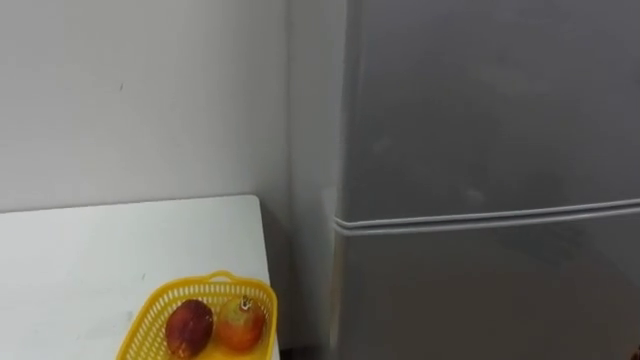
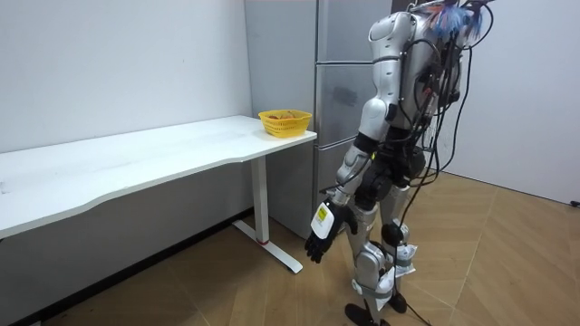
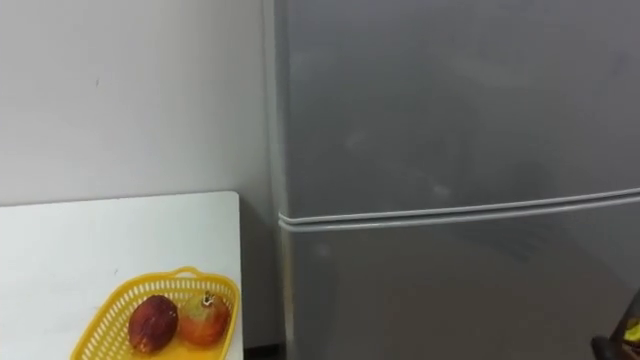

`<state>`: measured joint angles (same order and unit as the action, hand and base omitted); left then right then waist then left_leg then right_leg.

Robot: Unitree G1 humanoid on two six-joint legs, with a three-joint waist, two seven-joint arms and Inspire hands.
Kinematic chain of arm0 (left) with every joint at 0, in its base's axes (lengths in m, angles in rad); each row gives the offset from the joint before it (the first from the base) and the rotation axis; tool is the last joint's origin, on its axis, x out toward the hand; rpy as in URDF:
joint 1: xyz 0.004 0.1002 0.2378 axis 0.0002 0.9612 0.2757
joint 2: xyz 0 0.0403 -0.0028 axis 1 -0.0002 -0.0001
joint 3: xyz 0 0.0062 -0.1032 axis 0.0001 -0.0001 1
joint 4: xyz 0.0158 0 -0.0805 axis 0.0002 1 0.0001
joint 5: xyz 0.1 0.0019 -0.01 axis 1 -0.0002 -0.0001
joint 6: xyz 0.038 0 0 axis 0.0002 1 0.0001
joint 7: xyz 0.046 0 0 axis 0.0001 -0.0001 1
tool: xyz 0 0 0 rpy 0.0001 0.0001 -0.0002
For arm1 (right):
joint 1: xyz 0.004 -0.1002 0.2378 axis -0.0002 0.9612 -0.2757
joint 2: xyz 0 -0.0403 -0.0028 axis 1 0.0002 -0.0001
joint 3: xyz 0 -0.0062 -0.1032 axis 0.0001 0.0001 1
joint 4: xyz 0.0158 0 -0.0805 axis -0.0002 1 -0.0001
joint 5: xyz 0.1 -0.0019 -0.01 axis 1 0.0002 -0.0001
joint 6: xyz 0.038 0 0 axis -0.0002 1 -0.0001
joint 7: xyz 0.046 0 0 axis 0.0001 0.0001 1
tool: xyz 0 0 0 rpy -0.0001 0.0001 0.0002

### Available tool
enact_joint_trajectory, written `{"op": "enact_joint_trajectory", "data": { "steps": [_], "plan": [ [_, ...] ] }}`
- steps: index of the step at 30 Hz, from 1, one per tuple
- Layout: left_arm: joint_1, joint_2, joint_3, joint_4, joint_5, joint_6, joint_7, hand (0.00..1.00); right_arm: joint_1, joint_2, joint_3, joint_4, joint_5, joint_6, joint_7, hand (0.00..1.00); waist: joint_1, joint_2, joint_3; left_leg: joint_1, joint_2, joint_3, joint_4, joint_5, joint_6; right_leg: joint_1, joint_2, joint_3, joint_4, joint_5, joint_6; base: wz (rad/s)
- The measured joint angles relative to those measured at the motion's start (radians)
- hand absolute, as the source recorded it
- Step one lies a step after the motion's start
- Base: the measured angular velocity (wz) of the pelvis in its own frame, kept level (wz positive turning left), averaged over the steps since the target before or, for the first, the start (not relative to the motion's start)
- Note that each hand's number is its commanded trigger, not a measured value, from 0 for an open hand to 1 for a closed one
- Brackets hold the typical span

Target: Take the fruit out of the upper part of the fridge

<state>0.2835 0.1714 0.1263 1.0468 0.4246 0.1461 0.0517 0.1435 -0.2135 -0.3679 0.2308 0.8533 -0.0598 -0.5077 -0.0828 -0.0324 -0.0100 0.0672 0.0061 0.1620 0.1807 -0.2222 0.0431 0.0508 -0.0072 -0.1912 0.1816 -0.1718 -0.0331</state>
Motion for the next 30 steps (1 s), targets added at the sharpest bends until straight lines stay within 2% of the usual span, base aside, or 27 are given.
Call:
{"op": "enact_joint_trajectory", "data": {
  "steps": [5, 8, 11, 13, 15, 21, 23, 28, 30],
  "plan": [
    [0.007, -0.015, -0.012, -0.007, 0.002, 0.007, 0.003, 0.00, 0.008, 0.035, 0.033, 0.185, -0.035, 0.011, -0.032, 0.00, 0.004, -0.002, 0.0001, 0.016, -0.002, -0.003, 0.001, 0.000, 0.000, 0.007, -0.001, 0.002, 0.001, -0.005, 0.002, 0.00],
    [0.012, -0.031, -0.012, -0.007, 0.002, 0.010, 0.003, 0.00, 0.010, 0.053, 0.039, 0.310, -0.086, 0.011, -0.041, 0.00, 0.003, 0.005, 0.0029, 0.013, -0.005, -0.008, 0.003, -0.001, 0.001, 0.004, -0.004, -0.001, 0.002, -0.010, 0.003, 0.04],
    [0.021, -0.035, -0.011, -0.006, -0.001, 0.007, 0.001, 0.00, 0.017, 0.067, 0.043, 0.452, -0.113, 0.011, -0.028, 0.00, 0.003, 0.009, 0.0040, 0.013, -0.005, -0.013, 0.002, -0.001, 0.001, 0.006, -0.005, -0.007, 0.002, -0.013, 0.002, 0.05],
    [0.023, -0.038, -0.011, -0.006, -0.002, 0.006, -0.001, 0.00, 0.018, 0.067, 0.043, 0.539, -0.114, 0.014, -0.010, 0.00, 0.003, 0.009, 0.0022, 0.012, -0.005, -0.013, 0.001, -0.001, 0.001, 0.005, -0.005, -0.007, 0.004, -0.014, 0.002, 0.00],
    [0.023, -0.041, -0.010, -0.007, -0.002, 0.005, -0.009, 0.00, 0.019, 0.070, 0.042, 0.607, -0.114, 0.020, 0.007, 0.00, -0.001, 0.016, 0.0032, 0.012, -0.005, -0.013, 0.000, -0.001, 0.001, 0.005, -0.005, -0.005, 0.004, -0.014, 0.002, 0.00],
    [0.023, -0.044, -0.005, -0.013, -0.001, 0.004, -0.017, 0.00, 0.017, 0.069, 0.039, 0.747, -0.132, 0.030, 0.031, 0.00, -0.001, 0.018, 0.0041, 0.019, -0.005, -0.011, -0.001, -0.001, 0.001, 0.007, -0.004, -0.003, 0.004, -0.015, 0.001, 0.00],
    [0.024, -0.044, -0.005, -0.012, 0.001, 0.004, -0.019, 0.00, 0.013, 0.069, 0.039, 0.798, -0.189, 0.034, 0.035, 0.00, 0.005, 0.022, 0.0072, 0.030, -0.005, -0.010, -0.006, -0.001, 0.001, 0.016, -0.004, -0.004, 0.004, -0.017, 0.001, 0.00],
    [0.025, -0.044, -0.003, -0.005, 0.001, -0.002, -0.026, 0.00, -0.008, 0.068, 0.041, 0.931, -0.317, 0.041, 0.066, 0.00, 0.006, 0.021, 0.0066, 0.034, -0.005, -0.014, -0.010, -0.001, 0.000, 0.021, -0.004, -0.005, 0.006, -0.020, 0.001, 0.01],
    [0.035, -0.045, 0.012, -0.004, 0.001, -0.002, -0.032, 0.00, 0.000, 0.068, 0.042, 0.957, -0.361, 0.059, 0.095, 0.00, 0.008, 0.021, 0.0077, 0.041, -0.005, -0.014, -0.014, -0.001, 0.000, 0.028, -0.003, -0.005, 0.003, -0.020, 0.001, 0.00]
  ]
}}
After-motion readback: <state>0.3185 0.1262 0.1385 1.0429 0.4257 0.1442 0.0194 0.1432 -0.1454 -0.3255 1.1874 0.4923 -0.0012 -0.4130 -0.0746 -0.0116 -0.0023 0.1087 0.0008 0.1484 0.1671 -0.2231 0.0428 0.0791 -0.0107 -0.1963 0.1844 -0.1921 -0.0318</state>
